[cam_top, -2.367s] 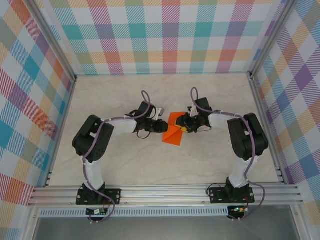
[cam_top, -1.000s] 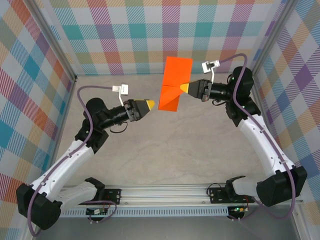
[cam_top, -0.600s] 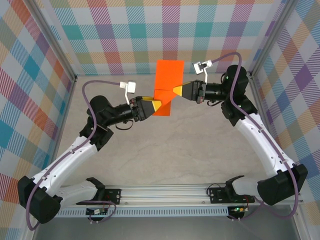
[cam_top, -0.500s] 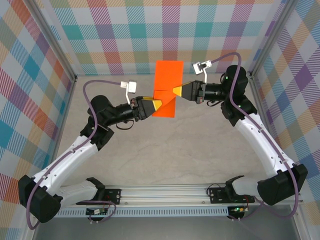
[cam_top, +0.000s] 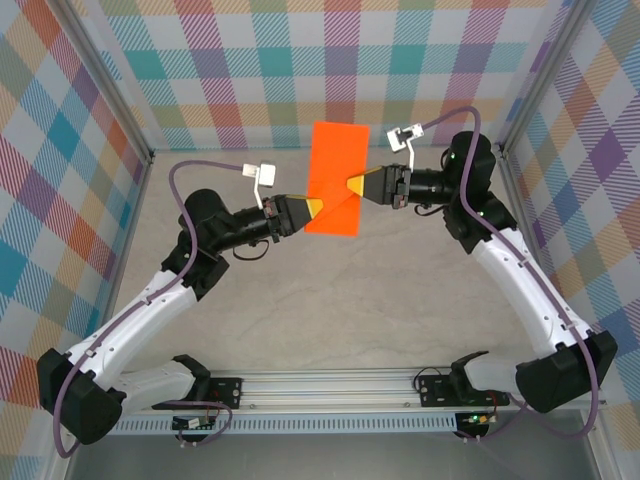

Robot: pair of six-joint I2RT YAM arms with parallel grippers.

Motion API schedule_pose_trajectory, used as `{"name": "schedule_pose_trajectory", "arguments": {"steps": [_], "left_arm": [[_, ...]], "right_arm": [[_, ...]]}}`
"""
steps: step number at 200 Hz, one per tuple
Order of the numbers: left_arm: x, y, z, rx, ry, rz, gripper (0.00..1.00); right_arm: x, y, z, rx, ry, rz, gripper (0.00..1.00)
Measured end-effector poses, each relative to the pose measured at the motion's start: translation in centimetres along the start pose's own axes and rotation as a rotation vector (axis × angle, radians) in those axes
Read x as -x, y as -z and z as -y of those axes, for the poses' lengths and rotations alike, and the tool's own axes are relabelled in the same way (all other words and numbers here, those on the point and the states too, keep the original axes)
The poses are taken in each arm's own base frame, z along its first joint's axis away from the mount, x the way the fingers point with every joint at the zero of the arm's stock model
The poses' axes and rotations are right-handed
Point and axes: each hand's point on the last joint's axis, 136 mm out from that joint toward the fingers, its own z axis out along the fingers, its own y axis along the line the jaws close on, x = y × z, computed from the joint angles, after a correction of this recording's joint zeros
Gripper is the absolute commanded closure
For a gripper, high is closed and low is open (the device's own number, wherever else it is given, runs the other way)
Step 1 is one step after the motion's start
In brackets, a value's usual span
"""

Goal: Fold a paper plane with a square sheet of paper (fold left side to right side)
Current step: Turn over the paper at the center of the table.

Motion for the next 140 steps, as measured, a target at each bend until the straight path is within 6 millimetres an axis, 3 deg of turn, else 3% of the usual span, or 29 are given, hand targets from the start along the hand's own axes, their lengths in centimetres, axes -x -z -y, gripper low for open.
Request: {"name": "schedule_pose_trajectory", "arguments": {"steps": [9,19,43,69,89,118,140], "left_arm": [[-0.1,0.0,-0.4,0.023,0.000,-0.006,0.94],[-0.3,0.0,-1.0,0.059,-0.006,-0.014,1.00],[-0.6,0.4,-3.2,0.213,-0.044,-0.038,1.00],[-2.0,1.3,-6.7,0.483,-0.112,-0.110,1.00],[-4.5,1.6,-9.5,0.727,-0.207,-0.238,1.00],[-8.2,2.1,-13.5,1.115,-0.358,-0.461,1.00],[-9.8,3.2,-16.6,1.410,-0.443,-0.583,1.00]], "right_arm": [[-0.2,0.3,0.4,-0.027,-0.009,0.003,0.62],[-0.3,0.8,1.0,-0.072,-0.008,0.012,0.51],[-0.4,2.9,3.6,-0.285,-0.034,0.060,0.32],[-0.6,7.2,8.2,-0.675,-0.063,0.125,0.18],[-2.4,10.9,11.6,-0.946,-0.102,0.115,0.01],[-5.8,15.1,15.4,-1.220,-0.163,0.061,0.00],[-7.6,17.3,16.7,-1.352,-0.186,0.033,0.00]]}}
